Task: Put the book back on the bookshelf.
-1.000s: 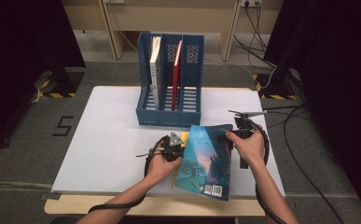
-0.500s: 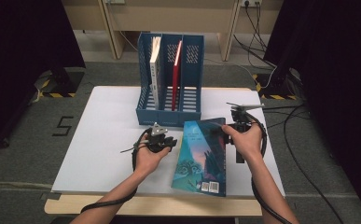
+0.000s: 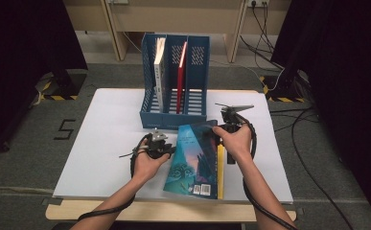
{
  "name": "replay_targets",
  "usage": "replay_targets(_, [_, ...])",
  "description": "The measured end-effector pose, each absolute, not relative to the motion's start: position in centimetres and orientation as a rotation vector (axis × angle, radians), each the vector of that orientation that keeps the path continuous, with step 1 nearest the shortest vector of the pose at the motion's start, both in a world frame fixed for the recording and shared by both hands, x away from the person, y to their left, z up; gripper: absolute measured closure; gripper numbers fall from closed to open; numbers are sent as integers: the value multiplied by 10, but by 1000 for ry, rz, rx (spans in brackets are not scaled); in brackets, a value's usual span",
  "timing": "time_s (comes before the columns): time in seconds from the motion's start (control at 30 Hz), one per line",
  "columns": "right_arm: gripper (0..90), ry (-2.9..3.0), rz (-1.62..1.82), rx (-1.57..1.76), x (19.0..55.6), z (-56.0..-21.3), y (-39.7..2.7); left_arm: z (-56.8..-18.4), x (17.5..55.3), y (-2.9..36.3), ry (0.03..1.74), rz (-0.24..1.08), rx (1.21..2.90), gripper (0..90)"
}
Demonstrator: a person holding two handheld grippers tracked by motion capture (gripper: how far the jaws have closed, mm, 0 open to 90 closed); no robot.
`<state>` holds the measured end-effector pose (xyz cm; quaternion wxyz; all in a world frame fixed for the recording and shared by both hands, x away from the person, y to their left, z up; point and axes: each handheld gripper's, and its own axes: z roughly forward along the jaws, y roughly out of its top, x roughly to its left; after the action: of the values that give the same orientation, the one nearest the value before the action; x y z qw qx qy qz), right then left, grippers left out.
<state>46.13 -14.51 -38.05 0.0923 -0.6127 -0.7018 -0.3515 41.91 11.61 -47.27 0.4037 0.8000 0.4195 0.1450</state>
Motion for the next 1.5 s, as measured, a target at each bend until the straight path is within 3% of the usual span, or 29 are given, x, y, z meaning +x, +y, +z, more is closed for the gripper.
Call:
replay_targets(0.23, [745,-2114,-998,-1850,464,-377,-137,-479,420,109,1045,417,2085,759])
replay_targets(0.47, [696,-2136,-993,-1834,462,-374,-131,-483,411,92,998,588,2185,821])
replay_targets(1.17, [662,-2083,-966,-1867,439,-393,-142,-484,410,87,1055,585,2153,888])
replay_targets(1.3, [722,-2050,-992,-1881,440,-393,-143,-484,411,89,1075,558,2138,889])
replay_targets(1.5, [738,-2022,-1044,-1910,444,-392,-138,-487,410,92,1097,536,2129,888])
